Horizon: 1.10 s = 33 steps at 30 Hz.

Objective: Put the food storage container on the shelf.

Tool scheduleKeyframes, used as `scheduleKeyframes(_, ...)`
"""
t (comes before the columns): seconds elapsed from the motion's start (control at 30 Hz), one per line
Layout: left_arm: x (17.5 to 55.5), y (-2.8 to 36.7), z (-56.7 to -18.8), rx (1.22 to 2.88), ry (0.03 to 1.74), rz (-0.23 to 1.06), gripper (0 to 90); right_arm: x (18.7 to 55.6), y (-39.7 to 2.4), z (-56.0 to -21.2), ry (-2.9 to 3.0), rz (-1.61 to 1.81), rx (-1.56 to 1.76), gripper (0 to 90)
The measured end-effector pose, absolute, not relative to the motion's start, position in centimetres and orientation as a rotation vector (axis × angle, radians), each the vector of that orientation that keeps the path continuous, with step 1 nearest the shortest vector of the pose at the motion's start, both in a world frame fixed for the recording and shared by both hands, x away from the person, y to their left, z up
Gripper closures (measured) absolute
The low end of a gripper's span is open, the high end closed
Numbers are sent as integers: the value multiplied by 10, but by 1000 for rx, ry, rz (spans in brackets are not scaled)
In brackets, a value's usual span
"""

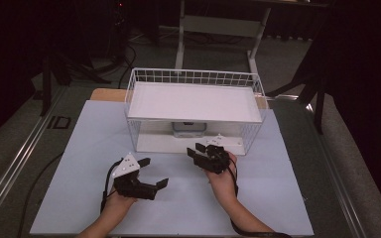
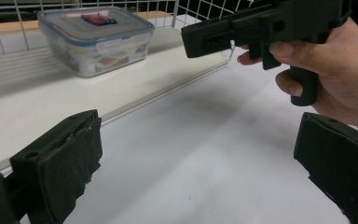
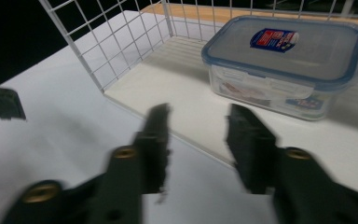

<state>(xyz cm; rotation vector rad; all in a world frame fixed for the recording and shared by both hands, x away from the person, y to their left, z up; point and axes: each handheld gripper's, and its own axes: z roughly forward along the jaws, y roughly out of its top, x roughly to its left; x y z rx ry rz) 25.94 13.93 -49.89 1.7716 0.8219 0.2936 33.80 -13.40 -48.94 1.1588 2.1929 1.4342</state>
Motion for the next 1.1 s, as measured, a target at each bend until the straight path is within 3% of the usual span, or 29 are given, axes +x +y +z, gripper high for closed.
scheduleKeyframes(0.03, 259, 139, -499, 1772, 822, 294, 21, 338, -134, -489, 2193, 1434, 1159, 525)
scheduleKeyframes(0.13, 259, 140, -493, 1761, 816, 295, 21, 332, -138, -488, 2185, 1466, 1128, 324)
scheduleKeyframes(0.23, 257, 143, -489, 1769, 810, 305, 21, 325, -142, -486, 2204, 1503, 1114, 207)
scheduleKeyframes(0.37, 254, 147, -487, 1765, 806, 299, 21, 318, -148, -484, 2218, 1548, 1100, 156)
scheduleKeyframes(1.1, 239, 173, -483, 1783, 743, 284, 20, 281, -195, -476, 2223, 1545, 1005, 154)
